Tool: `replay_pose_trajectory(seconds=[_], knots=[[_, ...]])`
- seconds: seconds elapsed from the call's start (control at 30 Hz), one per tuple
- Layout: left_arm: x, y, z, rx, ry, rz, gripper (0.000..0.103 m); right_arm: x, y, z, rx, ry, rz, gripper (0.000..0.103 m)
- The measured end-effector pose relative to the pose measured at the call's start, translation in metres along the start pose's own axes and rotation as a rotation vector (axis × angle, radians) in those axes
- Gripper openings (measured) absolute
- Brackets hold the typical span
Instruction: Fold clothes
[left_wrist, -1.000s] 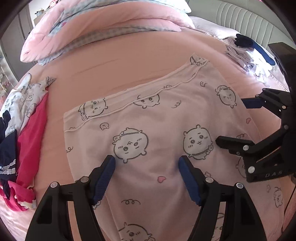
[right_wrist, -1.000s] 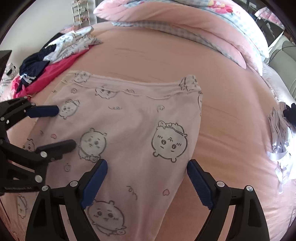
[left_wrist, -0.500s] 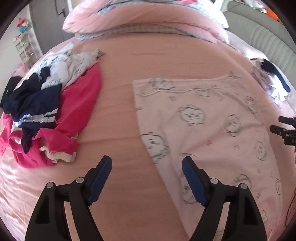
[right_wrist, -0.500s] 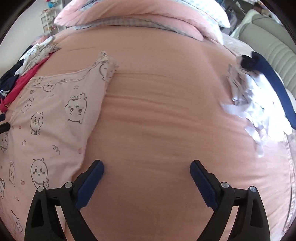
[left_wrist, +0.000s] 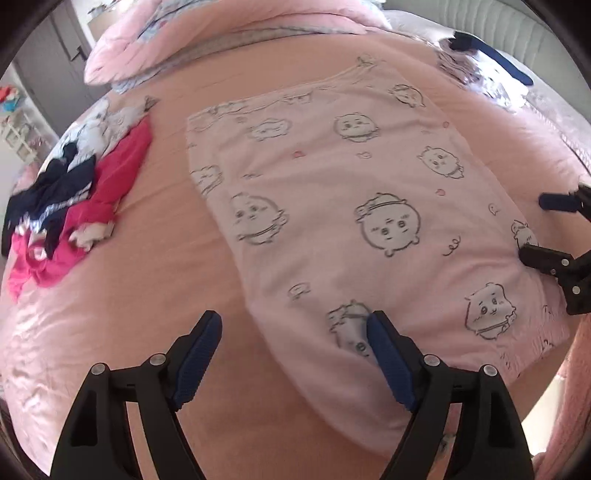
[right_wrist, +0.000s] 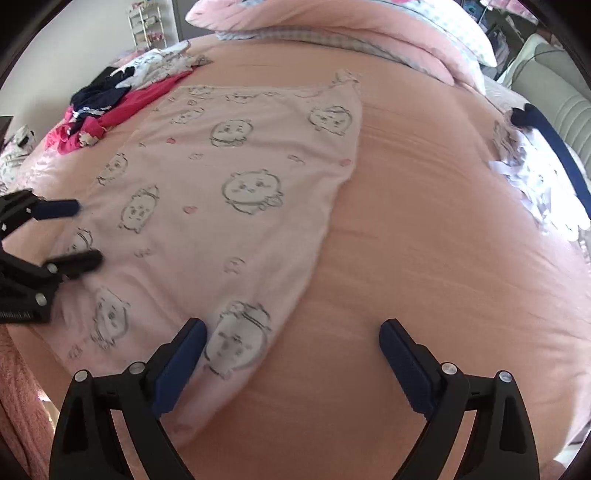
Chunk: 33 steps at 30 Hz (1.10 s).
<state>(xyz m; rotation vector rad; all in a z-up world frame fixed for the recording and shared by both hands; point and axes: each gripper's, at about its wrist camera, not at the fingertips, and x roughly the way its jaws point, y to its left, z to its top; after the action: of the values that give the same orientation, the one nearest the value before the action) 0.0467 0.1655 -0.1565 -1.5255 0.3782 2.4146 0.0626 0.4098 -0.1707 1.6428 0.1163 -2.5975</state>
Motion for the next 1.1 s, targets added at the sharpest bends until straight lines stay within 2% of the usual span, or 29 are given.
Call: replay_pose_trajectory(seconds=[0.07, 0.13, 0.23, 0.27, 0.37, 0.43, 0.5, 0.6, 0.7, 0.87, 0.97, 1.0, 1.07, 1.1], knots=[[-0.007, 0.011, -0.003, -0.068, -0.003, -0.002, 0.081, -0.006, -0.015, -0.010, 0.035, 0.019, -0.012, 0.095], [-0.015, 0.006, -0.005, -0.077, -0.044, -0.014, 0.081, -0.015, -0.024, -0.015, 0.075, 0.022, -0.037, 0.094], [-0.021, -0.006, -0.006, -0.107, -0.086, -0.146, 0.081, -0.035, -0.018, -0.012, 0.111, -0.048, 0.012, 0.094], [-0.016, -0.014, -0.006, -0.094, -0.072, -0.156, 0.081, -0.039, -0.011, -0.010, 0.103, -0.063, 0.044, 0.095], [-0.001, -0.035, -0.014, -0.012, 0.001, -0.061, 0.081, -0.031, 0.013, -0.011, 0.038, -0.034, 0.077, 0.094], [-0.009, -0.035, -0.024, -0.007, -0.021, -0.048, 0.081, -0.017, 0.022, -0.015, 0.012, 0.025, 0.082, 0.094], [-0.015, -0.028, -0.033, -0.044, -0.025, -0.066, 0.082, -0.018, 0.026, -0.024, 0.002, 0.012, 0.066, 0.095], [-0.021, -0.016, -0.046, -0.106, -0.031, -0.100, 0.082, -0.026, 0.019, -0.039, 0.055, 0.012, 0.101, 0.095], [-0.028, -0.004, -0.045, -0.169, -0.057, -0.159, 0.081, -0.033, 0.017, -0.043, 0.048, 0.021, 0.106, 0.095], [-0.037, 0.033, -0.031, -0.291, -0.154, -0.160, 0.081, -0.049, 0.013, -0.025, 0.032, -0.032, 0.073, 0.095], [-0.022, 0.061, -0.015, -0.364, -0.167, -0.149, 0.080, -0.058, 0.014, 0.002, 0.039, -0.074, 0.121, 0.095], [-0.016, 0.070, -0.010, -0.388, -0.168, -0.156, 0.077, -0.061, 0.017, 0.011, 0.031, -0.086, 0.135, 0.095], [-0.004, 0.086, -0.003, -0.421, -0.155, -0.177, 0.051, -0.057, 0.031, 0.034, -0.004, -0.098, 0.145, 0.095], [0.001, 0.092, -0.002, -0.424, -0.141, -0.187, 0.047, -0.052, 0.040, 0.044, -0.022, -0.098, 0.145, 0.094]])
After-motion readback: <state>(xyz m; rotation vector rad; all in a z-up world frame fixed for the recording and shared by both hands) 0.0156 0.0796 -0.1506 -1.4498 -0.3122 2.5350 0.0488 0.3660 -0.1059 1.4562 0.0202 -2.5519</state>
